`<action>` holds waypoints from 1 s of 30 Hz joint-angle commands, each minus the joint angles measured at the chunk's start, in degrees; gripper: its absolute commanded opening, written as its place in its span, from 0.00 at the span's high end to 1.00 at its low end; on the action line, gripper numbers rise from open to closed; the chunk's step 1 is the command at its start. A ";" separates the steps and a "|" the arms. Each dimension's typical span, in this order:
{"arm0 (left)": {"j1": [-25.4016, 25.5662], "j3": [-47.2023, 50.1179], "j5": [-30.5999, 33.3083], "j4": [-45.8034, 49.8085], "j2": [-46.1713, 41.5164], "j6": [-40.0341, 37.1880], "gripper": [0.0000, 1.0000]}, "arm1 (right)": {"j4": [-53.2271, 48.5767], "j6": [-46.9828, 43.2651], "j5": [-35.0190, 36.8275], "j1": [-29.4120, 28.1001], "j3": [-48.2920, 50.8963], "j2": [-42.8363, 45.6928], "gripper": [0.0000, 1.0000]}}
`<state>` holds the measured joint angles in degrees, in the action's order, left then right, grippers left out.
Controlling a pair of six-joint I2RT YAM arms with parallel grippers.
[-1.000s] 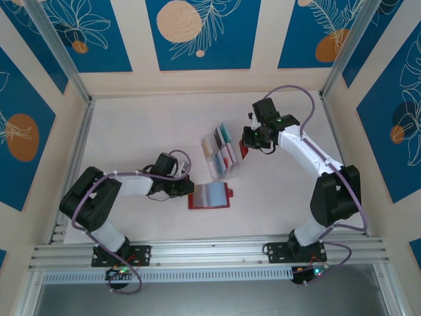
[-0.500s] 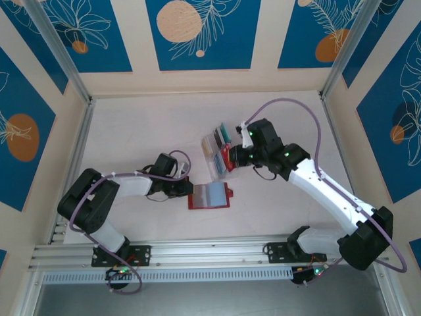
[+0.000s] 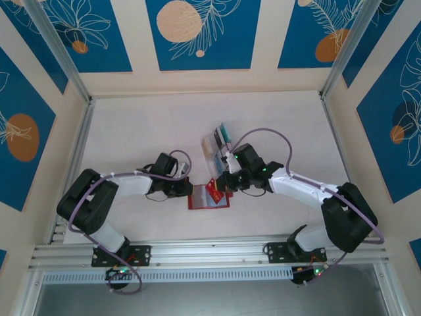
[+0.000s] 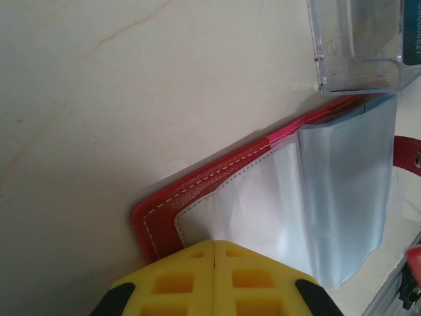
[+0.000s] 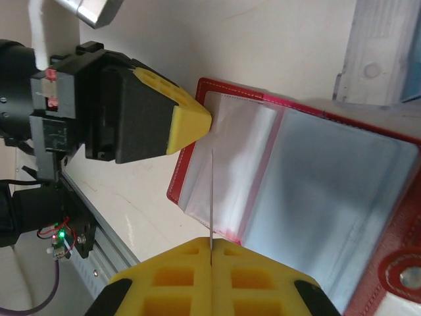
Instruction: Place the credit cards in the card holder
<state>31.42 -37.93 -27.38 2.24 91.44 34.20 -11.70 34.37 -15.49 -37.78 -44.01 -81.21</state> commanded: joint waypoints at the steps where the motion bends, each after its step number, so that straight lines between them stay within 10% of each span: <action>1: 0.37 -0.14 3.68 5.42 0.32 -1.80 0.96 | 4.28 1.23 -3.32 -0.41 0.76 -3.09 1.00; 30: 0.34 0.84 5.32 5.67 -0.64 -2.83 0.97 | 2.37 1.48 -0.30 -0.09 0.82 -10.90 1.00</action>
<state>31.68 -38.11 -25.65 3.05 90.91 32.53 -7.03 35.00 -16.12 -37.93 -43.38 -89.86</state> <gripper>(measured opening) 0.041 0.065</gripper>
